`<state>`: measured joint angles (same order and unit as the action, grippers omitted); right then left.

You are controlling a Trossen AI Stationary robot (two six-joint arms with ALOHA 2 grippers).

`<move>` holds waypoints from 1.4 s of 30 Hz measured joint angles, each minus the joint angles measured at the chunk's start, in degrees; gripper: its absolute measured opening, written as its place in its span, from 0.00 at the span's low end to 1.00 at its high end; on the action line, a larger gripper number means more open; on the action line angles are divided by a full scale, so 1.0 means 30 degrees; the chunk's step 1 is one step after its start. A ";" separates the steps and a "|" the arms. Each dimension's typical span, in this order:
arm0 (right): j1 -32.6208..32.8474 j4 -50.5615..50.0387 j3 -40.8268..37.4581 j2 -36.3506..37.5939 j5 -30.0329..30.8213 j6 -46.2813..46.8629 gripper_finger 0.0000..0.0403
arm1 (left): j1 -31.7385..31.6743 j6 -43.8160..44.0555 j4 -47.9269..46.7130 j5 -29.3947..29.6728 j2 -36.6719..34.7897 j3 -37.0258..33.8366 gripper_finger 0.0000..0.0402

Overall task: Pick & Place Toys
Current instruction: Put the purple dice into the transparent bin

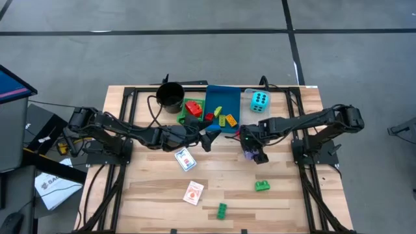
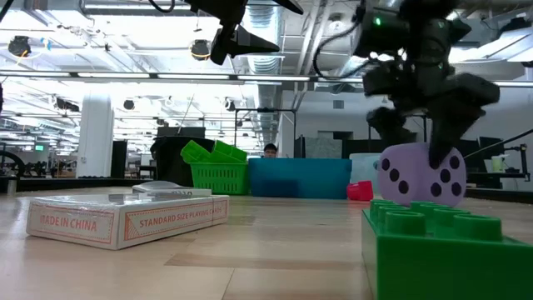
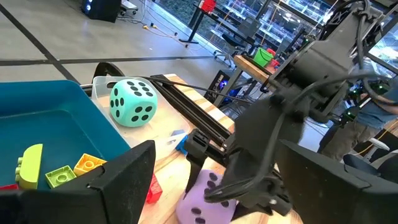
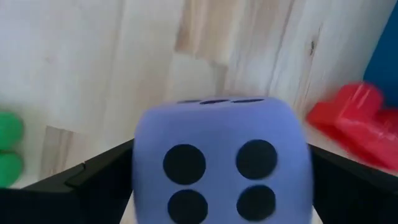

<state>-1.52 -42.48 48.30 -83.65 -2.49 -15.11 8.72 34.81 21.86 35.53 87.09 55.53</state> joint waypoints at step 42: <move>0.0073 -0.0630 -0.0596 0.0055 0.0337 0.8057 0.92 | -0.0003 0.0044 0.0003 0.0000 0.0000 -0.0007 0.81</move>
<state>-1.30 -44.37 46.51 -83.48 -1.48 9.06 8.71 34.94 21.87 35.53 87.09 55.51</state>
